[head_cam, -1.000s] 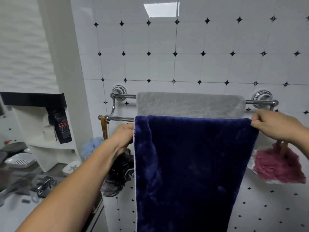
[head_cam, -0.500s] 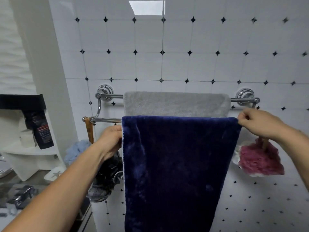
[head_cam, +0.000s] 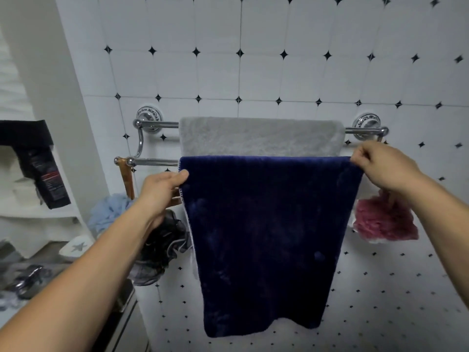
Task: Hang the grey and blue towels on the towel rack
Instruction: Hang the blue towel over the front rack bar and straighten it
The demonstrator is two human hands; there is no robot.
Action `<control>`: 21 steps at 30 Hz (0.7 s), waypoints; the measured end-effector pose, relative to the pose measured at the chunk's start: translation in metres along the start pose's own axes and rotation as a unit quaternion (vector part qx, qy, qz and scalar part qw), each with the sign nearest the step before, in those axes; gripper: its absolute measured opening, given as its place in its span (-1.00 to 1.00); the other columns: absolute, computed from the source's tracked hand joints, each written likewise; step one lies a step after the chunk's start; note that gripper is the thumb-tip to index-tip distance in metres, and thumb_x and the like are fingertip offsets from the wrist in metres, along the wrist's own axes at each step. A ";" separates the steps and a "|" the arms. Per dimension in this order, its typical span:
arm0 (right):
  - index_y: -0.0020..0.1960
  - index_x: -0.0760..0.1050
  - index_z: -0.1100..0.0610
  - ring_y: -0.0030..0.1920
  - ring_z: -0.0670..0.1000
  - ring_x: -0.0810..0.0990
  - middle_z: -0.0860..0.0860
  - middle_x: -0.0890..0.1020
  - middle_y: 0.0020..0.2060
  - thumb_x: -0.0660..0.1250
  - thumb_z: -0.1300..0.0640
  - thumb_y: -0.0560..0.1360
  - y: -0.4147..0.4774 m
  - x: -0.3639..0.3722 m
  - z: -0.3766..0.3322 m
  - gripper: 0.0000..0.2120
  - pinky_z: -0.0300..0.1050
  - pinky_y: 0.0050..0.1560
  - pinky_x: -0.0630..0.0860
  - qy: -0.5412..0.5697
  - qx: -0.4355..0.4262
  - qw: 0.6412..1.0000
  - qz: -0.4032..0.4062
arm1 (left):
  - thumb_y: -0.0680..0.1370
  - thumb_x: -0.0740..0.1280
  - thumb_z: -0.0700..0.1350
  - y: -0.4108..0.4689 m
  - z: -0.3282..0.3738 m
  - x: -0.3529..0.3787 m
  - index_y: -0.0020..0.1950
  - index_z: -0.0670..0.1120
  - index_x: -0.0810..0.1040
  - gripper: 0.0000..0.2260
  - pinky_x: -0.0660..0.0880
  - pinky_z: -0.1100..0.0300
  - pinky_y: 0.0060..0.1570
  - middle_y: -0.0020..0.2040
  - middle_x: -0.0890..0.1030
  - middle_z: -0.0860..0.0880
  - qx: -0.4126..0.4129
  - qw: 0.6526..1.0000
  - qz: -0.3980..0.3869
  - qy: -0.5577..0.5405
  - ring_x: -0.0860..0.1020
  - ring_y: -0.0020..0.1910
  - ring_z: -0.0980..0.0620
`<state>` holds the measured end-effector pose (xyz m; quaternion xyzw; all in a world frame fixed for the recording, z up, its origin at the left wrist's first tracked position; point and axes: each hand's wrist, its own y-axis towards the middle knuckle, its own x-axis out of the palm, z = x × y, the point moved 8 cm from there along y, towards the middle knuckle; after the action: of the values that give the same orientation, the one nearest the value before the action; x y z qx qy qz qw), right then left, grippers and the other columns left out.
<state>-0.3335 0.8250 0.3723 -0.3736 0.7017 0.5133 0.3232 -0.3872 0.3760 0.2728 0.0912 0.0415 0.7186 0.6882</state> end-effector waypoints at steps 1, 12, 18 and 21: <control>-0.22 0.44 0.04 -0.14 0.13 0.53 0.02 0.59 -0.21 0.23 0.01 0.52 -0.006 -0.002 0.001 -0.82 0.03 -0.12 0.47 0.013 0.016 0.999 0.031 | 0.54 0.37 -0.08 -0.001 -0.002 -0.002 -0.17 -0.11 0.61 -0.85 0.55 0.14 -0.22 -0.23 0.71 -0.04 -0.003 1.000 0.002 0.005 0.64 -0.26 -0.03; -0.21 0.50 0.20 -0.24 0.17 0.56 0.13 0.60 -0.30 0.42 -0.02 0.44 -0.048 0.048 0.030 -0.72 0.04 -0.15 0.47 0.209 0.150 0.966 0.032 | 0.45 0.49 -0.07 0.003 0.030 -0.014 -0.34 -0.08 0.59 -0.80 0.46 0.33 -0.44 -0.40 0.65 0.06 0.089 0.982 0.118 0.119 0.57 -0.45 0.15; -0.30 0.39 0.10 -0.32 0.06 0.44 0.05 0.49 -0.38 0.44 -0.01 0.42 -0.050 0.052 0.035 -0.71 -0.06 -0.26 0.38 0.299 0.174 0.938 0.038 | 0.36 0.50 0.11 0.006 0.049 -0.022 -0.28 -0.05 0.59 -0.75 0.58 0.06 -0.21 -0.34 0.65 0.02 0.118 0.947 0.193 0.230 0.66 -0.29 -0.05; -0.19 0.44 0.03 -0.20 0.08 0.52 -0.05 0.56 -0.29 0.45 -0.09 0.37 -0.054 0.034 0.030 -0.75 -0.06 -0.19 0.39 0.200 0.155 0.960 0.123 | 0.37 0.40 0.21 -0.011 0.072 -0.021 -0.16 0.05 0.53 -0.74 0.43 0.09 -0.18 -0.29 0.56 0.16 0.202 0.873 0.255 0.364 0.58 -0.21 0.02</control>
<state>-0.3026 0.8370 0.3106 -0.3249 0.8635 0.3490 0.1642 -0.3619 0.3508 0.3394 -0.0323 0.4086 0.8275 0.3838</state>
